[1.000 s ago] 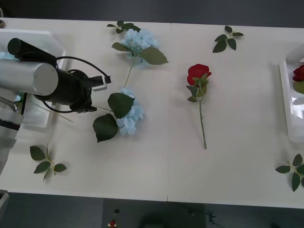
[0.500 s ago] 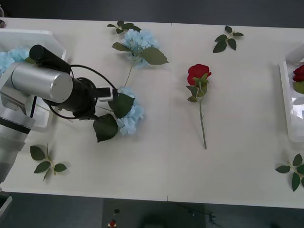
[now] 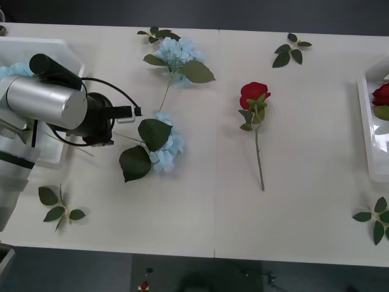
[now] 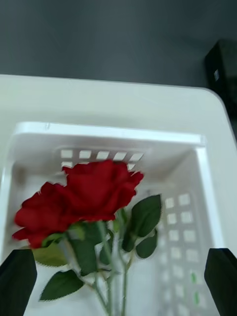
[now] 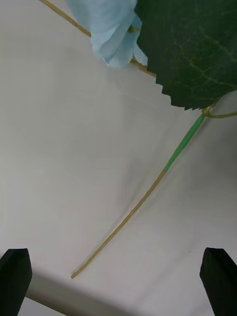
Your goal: Put the red flowers into the right box and the blue flowers into the left box
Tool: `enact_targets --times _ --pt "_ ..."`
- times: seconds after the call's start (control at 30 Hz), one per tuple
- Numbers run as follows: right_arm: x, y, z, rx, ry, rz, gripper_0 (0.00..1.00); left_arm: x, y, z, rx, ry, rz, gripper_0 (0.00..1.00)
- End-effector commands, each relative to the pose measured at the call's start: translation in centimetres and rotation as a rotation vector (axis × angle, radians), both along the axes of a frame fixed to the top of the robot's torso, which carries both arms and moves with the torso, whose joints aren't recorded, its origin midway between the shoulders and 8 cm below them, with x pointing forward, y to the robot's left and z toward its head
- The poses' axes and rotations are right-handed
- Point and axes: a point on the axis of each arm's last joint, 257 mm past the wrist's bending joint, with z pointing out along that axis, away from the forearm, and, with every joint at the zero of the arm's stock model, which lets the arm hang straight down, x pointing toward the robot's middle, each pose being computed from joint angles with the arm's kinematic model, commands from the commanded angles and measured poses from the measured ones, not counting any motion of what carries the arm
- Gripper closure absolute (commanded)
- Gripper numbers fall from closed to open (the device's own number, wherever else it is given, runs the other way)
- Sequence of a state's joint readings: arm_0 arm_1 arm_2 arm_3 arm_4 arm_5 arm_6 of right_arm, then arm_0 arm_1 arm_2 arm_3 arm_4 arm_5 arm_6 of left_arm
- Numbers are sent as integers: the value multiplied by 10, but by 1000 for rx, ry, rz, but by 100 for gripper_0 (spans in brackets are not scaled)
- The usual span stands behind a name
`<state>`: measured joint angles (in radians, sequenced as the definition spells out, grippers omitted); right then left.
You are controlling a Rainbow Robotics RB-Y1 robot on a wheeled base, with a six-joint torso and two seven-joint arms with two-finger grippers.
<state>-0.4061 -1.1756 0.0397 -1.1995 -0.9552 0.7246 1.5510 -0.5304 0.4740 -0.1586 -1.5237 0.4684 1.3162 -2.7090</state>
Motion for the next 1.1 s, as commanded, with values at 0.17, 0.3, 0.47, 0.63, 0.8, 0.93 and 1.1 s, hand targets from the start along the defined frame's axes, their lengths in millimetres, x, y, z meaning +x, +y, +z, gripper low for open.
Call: enact_targets --times 0.17,0.3,0.47,0.63,0.8,0.93,1.1 --pt "-14 76 -21 172 69 25 0 -1 -26 -2 9 -10 -58 0" --pt "-29 129 -40 207 93 19 0 -7 -39 -18 -22 29 -58 0" --pt "-42 188 -53 280 118 25 0 -13 -50 -35 -57 62 -55 0" --pt "-51 246 -64 305 132 68 0 -19 -66 -49 -89 97 -61 5" --pt "-45 297 -87 289 151 140 0 -24 -84 -59 -124 118 -68 8" --pt "-36 332 -99 309 155 168 0 -27 -94 -67 -133 127 -83 31" --pt "-21 369 -108 352 167 190 0 -30 -103 -73 -111 126 -113 63"
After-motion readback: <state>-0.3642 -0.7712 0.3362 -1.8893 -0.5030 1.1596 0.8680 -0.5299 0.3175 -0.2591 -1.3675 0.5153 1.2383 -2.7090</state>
